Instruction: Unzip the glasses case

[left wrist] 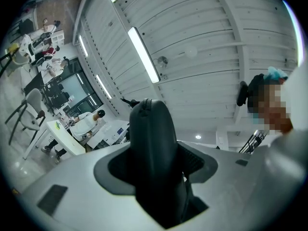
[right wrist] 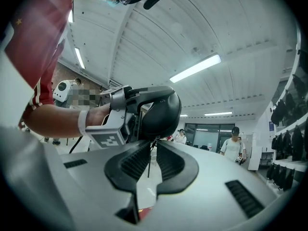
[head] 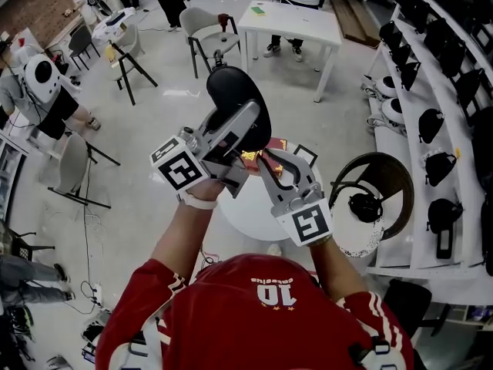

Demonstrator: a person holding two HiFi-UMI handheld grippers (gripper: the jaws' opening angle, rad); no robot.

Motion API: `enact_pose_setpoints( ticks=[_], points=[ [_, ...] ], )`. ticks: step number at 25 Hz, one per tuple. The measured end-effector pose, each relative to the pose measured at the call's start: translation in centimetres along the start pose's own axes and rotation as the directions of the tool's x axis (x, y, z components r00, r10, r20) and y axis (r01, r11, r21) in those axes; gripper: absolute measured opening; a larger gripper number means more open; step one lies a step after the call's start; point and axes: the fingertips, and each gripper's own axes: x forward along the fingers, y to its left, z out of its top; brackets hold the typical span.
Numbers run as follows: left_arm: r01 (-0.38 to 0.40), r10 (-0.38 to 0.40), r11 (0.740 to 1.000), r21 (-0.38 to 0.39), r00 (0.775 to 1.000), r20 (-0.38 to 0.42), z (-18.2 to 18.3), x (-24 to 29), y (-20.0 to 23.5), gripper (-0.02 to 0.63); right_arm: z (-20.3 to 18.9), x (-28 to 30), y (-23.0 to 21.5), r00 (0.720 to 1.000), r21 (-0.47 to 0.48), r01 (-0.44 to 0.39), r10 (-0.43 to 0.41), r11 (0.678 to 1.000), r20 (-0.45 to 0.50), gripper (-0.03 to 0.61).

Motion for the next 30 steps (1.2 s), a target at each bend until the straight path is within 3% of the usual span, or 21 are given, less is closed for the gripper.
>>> enact_pose_setpoints(
  ticks=[13,30],
  points=[
    [-0.030,0.030,0.999,0.016,1.000,-0.007,0.0,-0.2,0.3,0.263,-0.1,0.1,-0.6,0.999,0.003,0.037,-0.037,0.999,-0.027,0.015],
    [-0.053,0.047,0.998,-0.040,0.990,-0.131,-2.6,-1.3,1.8,0.236,-2.3,-0.8,-1.0,0.991,-0.058,-0.007,-0.001,0.998,-0.135,0.017]
  ],
)
